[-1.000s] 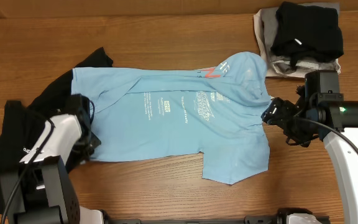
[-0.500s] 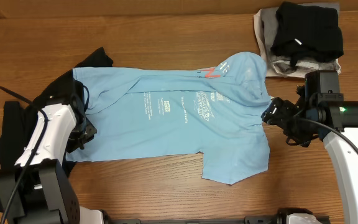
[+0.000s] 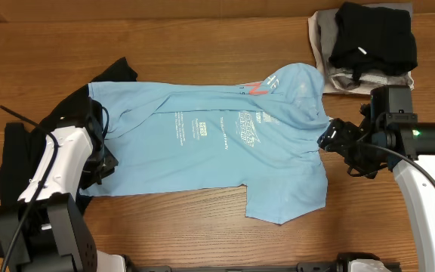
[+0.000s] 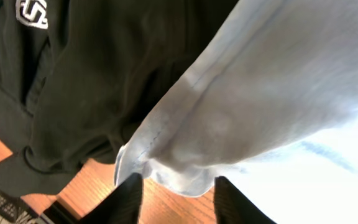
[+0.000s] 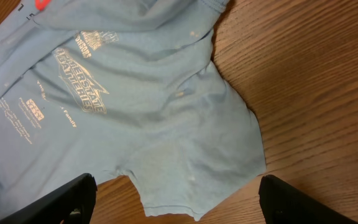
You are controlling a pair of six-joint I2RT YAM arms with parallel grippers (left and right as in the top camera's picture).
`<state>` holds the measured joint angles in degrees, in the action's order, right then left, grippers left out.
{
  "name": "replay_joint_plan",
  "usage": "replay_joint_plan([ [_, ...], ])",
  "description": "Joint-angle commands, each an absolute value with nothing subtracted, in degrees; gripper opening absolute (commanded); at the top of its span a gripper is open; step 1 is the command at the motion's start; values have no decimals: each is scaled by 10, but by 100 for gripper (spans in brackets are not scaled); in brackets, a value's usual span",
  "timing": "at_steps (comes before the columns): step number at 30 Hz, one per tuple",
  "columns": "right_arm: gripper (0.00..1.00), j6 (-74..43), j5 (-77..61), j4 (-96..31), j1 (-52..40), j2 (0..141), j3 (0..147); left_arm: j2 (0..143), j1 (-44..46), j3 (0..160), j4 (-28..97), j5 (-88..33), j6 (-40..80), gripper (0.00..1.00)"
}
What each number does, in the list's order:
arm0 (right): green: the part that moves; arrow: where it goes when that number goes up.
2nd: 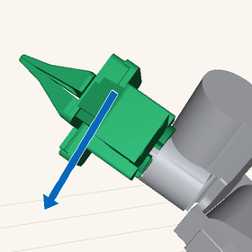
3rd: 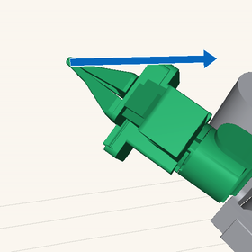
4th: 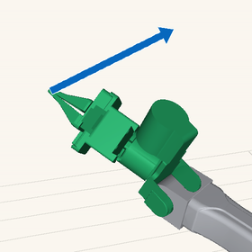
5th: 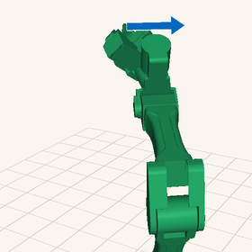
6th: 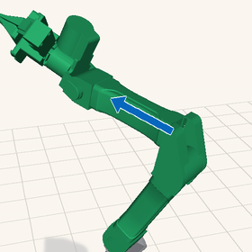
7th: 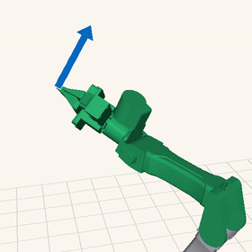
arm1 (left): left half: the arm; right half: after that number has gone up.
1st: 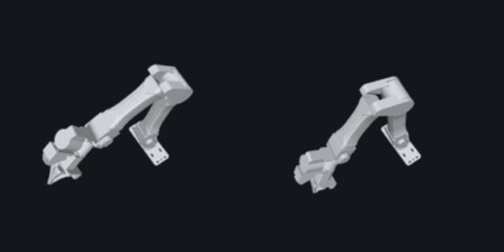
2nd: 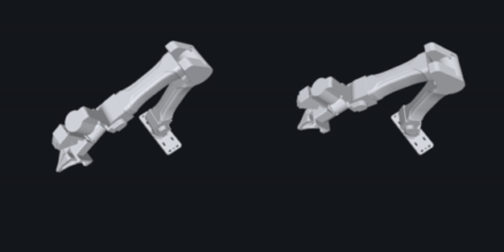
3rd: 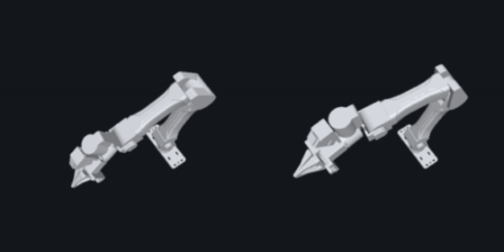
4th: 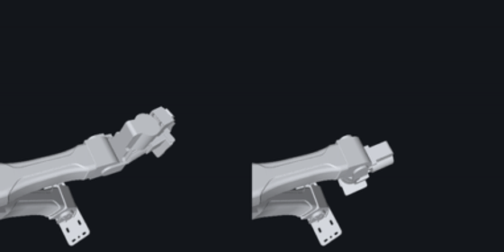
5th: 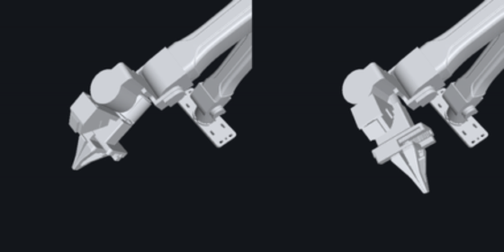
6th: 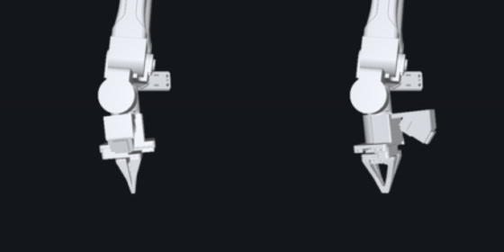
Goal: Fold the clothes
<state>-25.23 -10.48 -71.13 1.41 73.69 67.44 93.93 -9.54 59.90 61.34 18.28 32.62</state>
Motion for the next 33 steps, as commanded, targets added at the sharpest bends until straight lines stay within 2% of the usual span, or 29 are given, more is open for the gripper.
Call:
replay_joint_plan([
  [1,87,-253,-101,-708,12,738,674,941,-109,593,620,195,332,48],
  [9,87,-251,-101,-708,12,738,674,941,-158,573,597,174,333,50],
  [17,87,-251,-99,-705,12,738,674,941,-171,553,563,123,291,47],
  [20,87,-251,-99,-705,12,738,674,941,-171,553,561,121,291,36],
  [22,87,-251,-99,-705,12,738,674,941,-171,553,560,121,291,21],
  [23,87,-251,-99,-705,12,738,674,941,-171,553,560,121,291,8],
  [24,87,-251,-99,-705,12,738,674,941,-171,553,560,121,291,4],
  [33,87,-251,-100,-706,12,738,674,940,-171,562,565,99,274,4],
])
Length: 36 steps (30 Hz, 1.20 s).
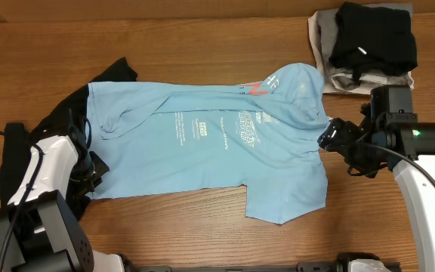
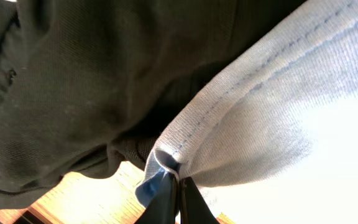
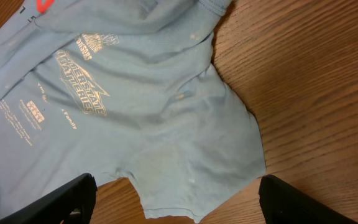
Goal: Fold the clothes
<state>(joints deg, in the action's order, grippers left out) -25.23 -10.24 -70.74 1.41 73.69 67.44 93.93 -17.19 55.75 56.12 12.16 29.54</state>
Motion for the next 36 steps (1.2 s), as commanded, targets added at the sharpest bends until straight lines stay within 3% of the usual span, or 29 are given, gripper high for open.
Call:
replay_joint_plan([
  [1,87,-251,-103,-706,12,738,674,940,-171,568,566,86,263,4],
  [8,83,-251,-108,-736,12,737,674,939,-171,640,610,7,185,4],
  [20,79,-298,-103,-805,12,736,635,939,-171,701,636,5,171,4],
  [36,72,-510,-98,-571,-76,736,381,940,-171,717,606,4,171,4],
])
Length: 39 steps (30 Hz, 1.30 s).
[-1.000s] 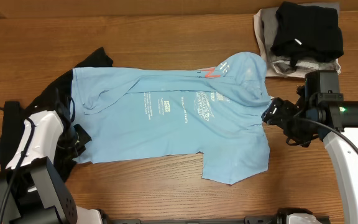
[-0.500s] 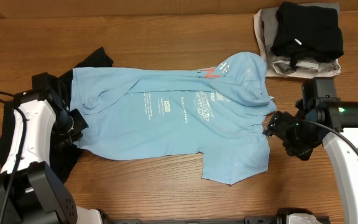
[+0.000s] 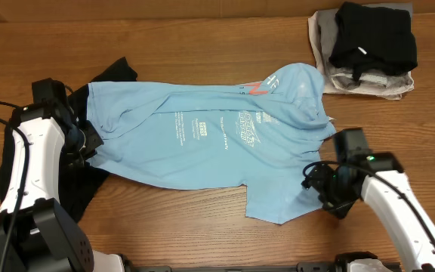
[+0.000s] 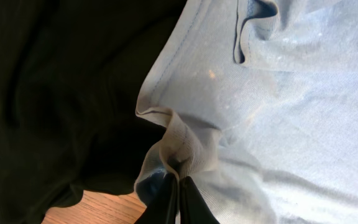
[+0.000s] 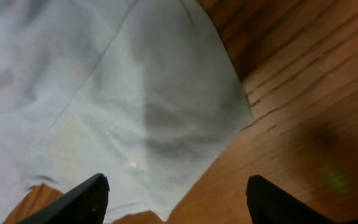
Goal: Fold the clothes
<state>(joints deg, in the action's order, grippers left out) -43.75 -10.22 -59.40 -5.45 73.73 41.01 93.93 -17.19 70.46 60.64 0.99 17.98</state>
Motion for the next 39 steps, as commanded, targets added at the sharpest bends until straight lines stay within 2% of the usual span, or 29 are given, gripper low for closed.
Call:
replay_joint_plan([
  [1,71,-521,-95,-563,-83,736,371,940,-171,717,606,4,171,4],
  [7,60,-543,-81,-532,-96,737,324,940,-171,717,606,4,171,4],
  [13,56,-548,-81,-479,-96,737,300,940,-171,716,606,4,171,4],
  [16,38,-555,-74,-477,-96,737,300,940,-171,716,606,4,171,4],
  [18,4,-555,-73,-477,-96,737,300,940,-171,716,606,4,171,4],
  [23,4,-555,-64,-510,-96,726,323,940,-176,726,626,6,171,4],
  [33,4,-504,-13,-712,-96,660,487,940,-185,764,674,19,164,4],
  [39,4,-479,-13,-789,-96,656,523,940,-185,764,690,19,158,4],
])
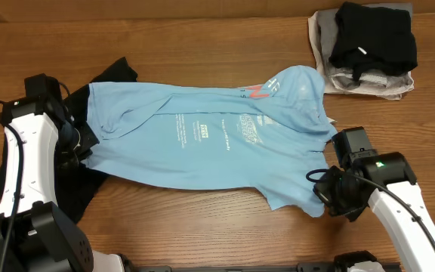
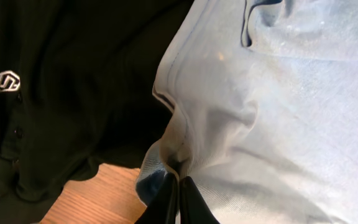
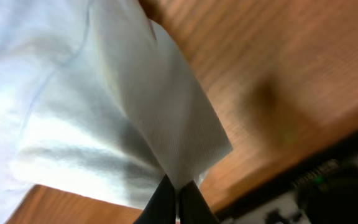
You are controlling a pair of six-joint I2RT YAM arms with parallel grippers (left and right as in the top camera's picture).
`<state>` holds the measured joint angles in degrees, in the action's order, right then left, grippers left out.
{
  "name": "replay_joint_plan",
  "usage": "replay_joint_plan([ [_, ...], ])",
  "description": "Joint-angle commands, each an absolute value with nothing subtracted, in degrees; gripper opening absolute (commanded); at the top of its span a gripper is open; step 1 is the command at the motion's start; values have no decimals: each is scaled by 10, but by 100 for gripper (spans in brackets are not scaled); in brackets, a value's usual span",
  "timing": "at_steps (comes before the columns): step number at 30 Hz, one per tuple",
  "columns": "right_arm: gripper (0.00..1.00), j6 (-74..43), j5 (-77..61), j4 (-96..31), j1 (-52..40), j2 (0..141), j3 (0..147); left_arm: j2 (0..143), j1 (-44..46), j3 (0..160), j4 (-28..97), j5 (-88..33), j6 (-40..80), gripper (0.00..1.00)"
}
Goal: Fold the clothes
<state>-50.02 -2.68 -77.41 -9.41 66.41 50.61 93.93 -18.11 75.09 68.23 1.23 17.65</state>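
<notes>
A light blue T-shirt (image 1: 210,140) with white print lies spread across the middle of the table, neck to the right. My left gripper (image 2: 178,182) is shut on its hem at the left edge (image 1: 89,147), over a black garment. My right gripper (image 3: 179,186) is shut on the shirt's lower right sleeve corner (image 1: 319,198), and that cloth (image 3: 166,124) is pulled up off the wood. The shirt also fills most of the left wrist view (image 2: 278,112).
A black garment (image 1: 21,174) with a small white logo (image 2: 5,81) lies under the shirt's left end. A stack of folded black and grey clothes (image 1: 368,45) sits at the back right corner. Bare wood (image 1: 187,227) runs along the front edge.
My right gripper was open over the lower right sleeve and is now shut on its corner. The sleeve has shifted right. My left gripper still holds the hem, a little further left.
At first both grippers were open, the left by the shirt's lower left hem, the right beside the shirt's right edge. Then the left was shut on the hem. Then the right arm stood over the lower right sleeve. Now both grippers hold the shirt.
</notes>
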Motion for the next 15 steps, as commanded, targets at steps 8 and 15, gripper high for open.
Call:
replay_joint_plan([
  [8,4,-462,-15,-846,-96,596,554,940,-184,764,713,19,152,4],
  [15,4,-401,-55,-788,-96,616,582,940,-183,764,700,16,152,4],
])
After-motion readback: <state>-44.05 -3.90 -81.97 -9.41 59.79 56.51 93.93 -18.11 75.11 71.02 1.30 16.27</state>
